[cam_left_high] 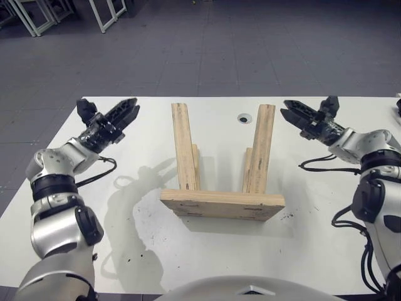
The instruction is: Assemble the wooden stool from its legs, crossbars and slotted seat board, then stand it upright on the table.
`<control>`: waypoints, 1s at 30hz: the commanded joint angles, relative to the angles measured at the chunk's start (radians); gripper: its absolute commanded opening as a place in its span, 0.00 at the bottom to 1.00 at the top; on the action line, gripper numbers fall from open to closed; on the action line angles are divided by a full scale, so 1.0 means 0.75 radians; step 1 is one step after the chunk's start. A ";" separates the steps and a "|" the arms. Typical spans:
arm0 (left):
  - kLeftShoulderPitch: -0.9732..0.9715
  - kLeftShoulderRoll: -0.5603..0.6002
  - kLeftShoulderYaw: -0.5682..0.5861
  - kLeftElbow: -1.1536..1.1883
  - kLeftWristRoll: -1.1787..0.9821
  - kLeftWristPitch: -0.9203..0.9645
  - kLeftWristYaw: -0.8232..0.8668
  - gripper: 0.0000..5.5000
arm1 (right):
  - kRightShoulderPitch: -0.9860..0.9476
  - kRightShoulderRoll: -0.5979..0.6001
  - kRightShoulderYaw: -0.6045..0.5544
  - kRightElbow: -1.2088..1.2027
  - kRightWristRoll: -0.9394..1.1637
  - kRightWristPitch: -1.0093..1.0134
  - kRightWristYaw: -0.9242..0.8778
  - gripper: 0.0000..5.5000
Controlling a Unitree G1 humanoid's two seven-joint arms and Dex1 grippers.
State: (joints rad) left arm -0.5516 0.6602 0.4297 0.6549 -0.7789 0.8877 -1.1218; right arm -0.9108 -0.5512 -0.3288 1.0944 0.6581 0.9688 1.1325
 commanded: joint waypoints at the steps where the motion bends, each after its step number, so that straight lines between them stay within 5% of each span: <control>1: 0.437 0.110 -0.128 -0.550 0.075 -0.155 -0.229 0.48 | 0.232 -0.164 0.088 -0.466 0.006 0.139 0.103 0.40; 6: 0.844 0.247 -0.302 -0.973 0.351 -0.547 -0.368 0.64 | 0.707 -0.404 0.421 -1.313 -0.072 0.011 0.307 0.40; 17: 0.963 0.284 -0.389 -1.115 0.429 -0.731 -0.370 0.93 | 1.004 -0.651 0.593 -1.893 -0.234 -0.280 0.348 0.40; 21: 0.893 0.241 -0.464 -1.133 0.420 -0.697 -0.314 0.93 | 0.968 -0.562 0.678 -1.944 -0.281 -0.311 0.244 0.40; 30: 0.757 0.231 -0.574 -1.076 0.409 -0.649 -0.329 0.70 | 0.920 -0.421 0.857 -1.958 -0.384 -0.358 0.106 0.40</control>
State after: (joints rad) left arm 0.0458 0.8321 0.0166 -0.1615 -0.4673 0.3886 -1.3618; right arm -0.1985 -0.8861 0.2930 -0.3639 0.3912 0.7123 1.2321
